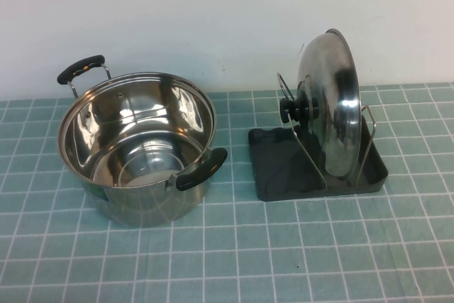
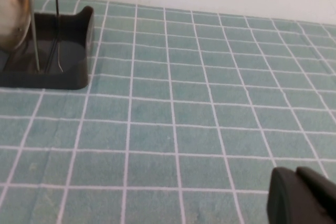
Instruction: Put pot lid on rack
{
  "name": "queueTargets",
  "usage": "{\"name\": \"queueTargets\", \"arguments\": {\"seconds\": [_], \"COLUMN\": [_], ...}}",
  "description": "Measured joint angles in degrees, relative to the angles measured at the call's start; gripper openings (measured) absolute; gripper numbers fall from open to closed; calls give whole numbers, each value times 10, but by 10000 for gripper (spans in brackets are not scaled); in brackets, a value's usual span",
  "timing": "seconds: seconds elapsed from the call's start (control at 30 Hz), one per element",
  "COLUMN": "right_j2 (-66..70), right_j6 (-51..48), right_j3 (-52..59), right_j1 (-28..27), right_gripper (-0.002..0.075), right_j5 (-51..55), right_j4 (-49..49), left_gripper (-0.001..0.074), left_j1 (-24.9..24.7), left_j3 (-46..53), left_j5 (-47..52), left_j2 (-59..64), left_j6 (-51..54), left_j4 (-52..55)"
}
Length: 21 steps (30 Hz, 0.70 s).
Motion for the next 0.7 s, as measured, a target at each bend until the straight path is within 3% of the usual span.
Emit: {"name": "queueTargets", "arguments": {"seconds": [0.7], "right_j2": [0], "right_j6": [24], "right_j3": [0], "right_j1": [0], "right_gripper": [-1], "right_j5": [0], "right_j4": [0], "left_gripper": [-1], "left_j1": [0], "left_j3": [0], "left_j5": [0], "left_j2": [0], "left_j6": [1], "left_j4": [0]}}
